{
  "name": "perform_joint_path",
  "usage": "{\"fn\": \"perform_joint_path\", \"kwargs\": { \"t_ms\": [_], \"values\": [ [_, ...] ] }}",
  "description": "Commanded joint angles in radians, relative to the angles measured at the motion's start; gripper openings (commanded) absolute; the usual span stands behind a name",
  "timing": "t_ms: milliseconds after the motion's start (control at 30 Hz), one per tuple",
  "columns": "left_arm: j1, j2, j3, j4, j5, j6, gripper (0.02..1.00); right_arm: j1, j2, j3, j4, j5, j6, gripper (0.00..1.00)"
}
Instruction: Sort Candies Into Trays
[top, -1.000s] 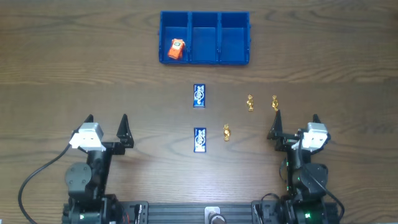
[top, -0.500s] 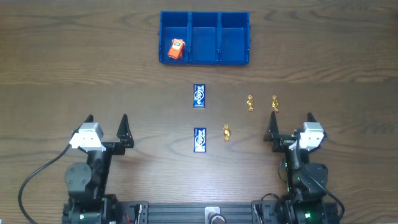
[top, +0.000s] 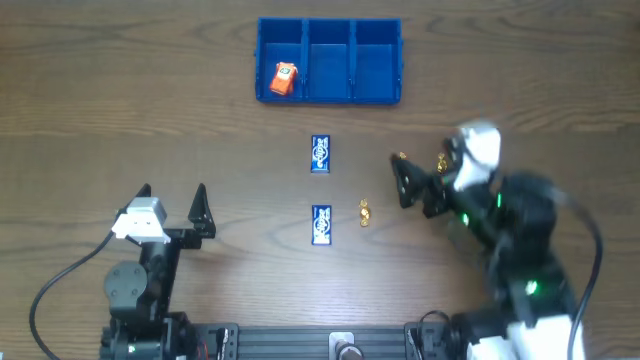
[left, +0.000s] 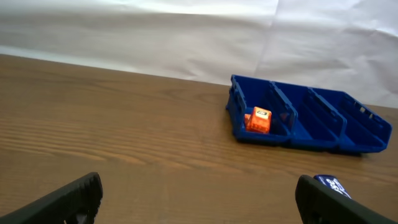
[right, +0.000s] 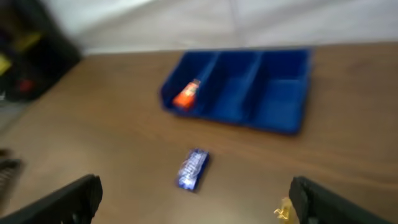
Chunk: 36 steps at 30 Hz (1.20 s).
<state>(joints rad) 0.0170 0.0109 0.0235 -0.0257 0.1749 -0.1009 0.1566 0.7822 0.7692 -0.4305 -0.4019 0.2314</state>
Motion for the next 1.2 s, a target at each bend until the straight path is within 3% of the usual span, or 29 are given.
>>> {"fn": "perform_joint_path", "kwargs": {
  "t_ms": [33,133,233,400,533,667,1200],
  "values": [
    [0.002,-0.007,-0.019,-0.034,0.025,-0.004,0.998,0.121,0.250,0.279,-0.299,-0.109,0.034,0.998],
    [0.002,-0.007,-0.019,-0.034,0.025,-0.004,0.996,0.251,0.403,0.394,-0.480,-0.042,0.109,0.998],
    [0.002,-0.007,-0.019,-0.034,0.025,-0.004,0.998,0.370,0.517,0.419,-0.511,-0.038,0.166,0.998],
    [0.002,-0.007,-0.019,-0.034,0.025,-0.004,0.996,0.551,0.708,0.419,-0.575,0.165,0.346,0.998],
    [0.002,-0.007,-0.019,-0.034,0.025,-0.004,0.998,0.622,0.837,0.419,-0.589,0.235,0.437,0.998],
    [0.002,-0.007,-0.019,-0.034,0.025,-0.004,0.998,0.641,0.925,0.419,-0.585,0.279,0.499,0.998],
    [0.002,-0.007,-0.019,-0.034,0.025,-0.004,0.998,0.663,1.126,0.418,-0.434,0.281,0.509,0.998]
  ]
}}
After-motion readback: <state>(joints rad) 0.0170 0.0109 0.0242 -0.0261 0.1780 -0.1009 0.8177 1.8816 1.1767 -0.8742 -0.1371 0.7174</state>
